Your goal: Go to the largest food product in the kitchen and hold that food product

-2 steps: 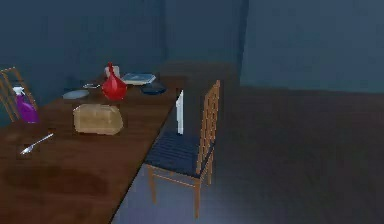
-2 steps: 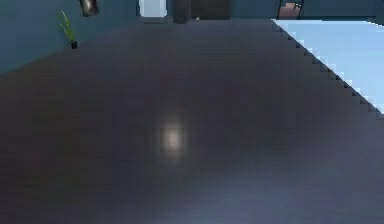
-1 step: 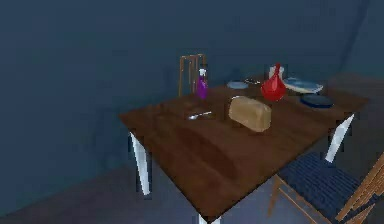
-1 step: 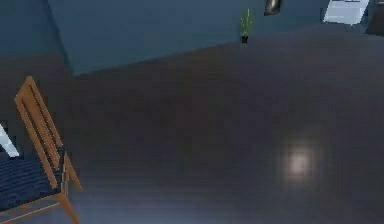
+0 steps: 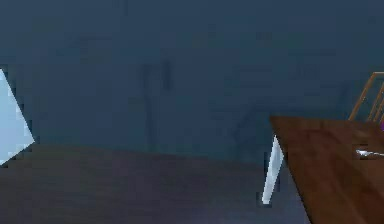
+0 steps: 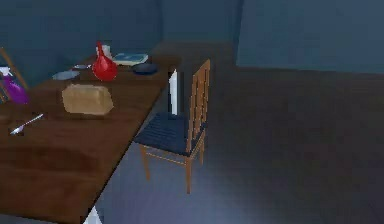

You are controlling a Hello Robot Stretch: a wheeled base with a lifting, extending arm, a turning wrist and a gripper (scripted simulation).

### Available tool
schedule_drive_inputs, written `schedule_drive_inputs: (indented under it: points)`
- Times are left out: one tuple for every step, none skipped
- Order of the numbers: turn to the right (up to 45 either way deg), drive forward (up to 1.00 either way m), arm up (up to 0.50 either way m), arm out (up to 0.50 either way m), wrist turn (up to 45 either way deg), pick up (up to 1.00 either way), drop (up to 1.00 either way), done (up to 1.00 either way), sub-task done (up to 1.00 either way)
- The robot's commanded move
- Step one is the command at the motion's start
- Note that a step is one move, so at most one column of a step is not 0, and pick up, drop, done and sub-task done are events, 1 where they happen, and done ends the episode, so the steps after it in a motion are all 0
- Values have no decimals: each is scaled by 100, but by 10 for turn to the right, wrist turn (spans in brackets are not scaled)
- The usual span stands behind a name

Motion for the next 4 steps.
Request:
schedule_drive_inputs:
  points:
    - [-240, 0, 0, 0, 0, 0, 0, 0, 0]
    - [450, 0, 0, 0, 0, 0, 0, 0, 0]
    - [450, 0, 0, 0, 0, 0, 0, 0, 0]
    - [210, 0, 0, 0, 0, 0, 0, 0, 0]
